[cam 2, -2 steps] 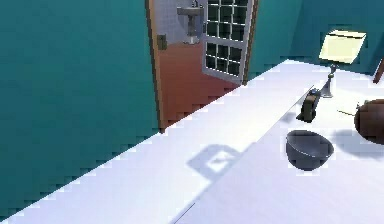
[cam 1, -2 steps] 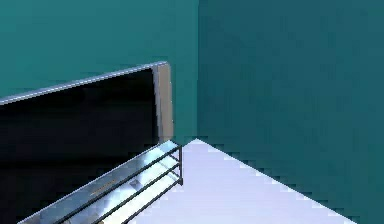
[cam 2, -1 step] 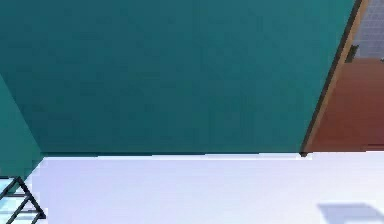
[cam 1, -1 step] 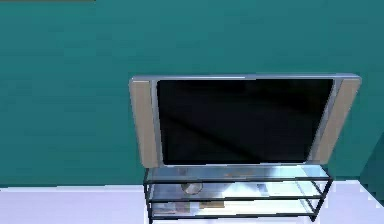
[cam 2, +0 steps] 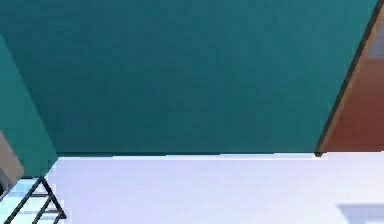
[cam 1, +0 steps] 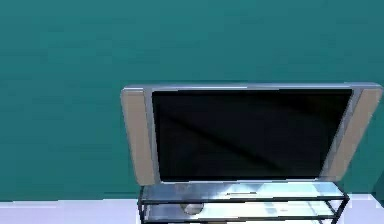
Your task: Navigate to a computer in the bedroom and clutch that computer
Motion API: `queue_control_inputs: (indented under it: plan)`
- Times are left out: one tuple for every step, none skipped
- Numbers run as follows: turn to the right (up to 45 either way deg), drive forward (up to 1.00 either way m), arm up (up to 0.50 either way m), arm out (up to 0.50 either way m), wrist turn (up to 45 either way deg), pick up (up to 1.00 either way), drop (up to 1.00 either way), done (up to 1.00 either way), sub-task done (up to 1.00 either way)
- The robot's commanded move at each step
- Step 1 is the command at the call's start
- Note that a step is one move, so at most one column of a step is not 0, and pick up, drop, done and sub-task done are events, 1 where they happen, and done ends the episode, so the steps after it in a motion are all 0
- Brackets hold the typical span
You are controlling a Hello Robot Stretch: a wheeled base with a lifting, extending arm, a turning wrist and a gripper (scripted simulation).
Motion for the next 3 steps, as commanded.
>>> queue_control_inputs:
  plan:
    - [-45.0, 0.00, 0.00, 0.00, 0.0, 0.00, 0.00, 0.00, 0.00]
    - [-18.0, 0.00, 0.00, 0.00, 0.0, 0.00, 0.00, 0.00, 0.00]
    - [0.0, 0.05, 0.00, 0.00, 0.0, 0.00, 0.00, 0.00, 0.00]
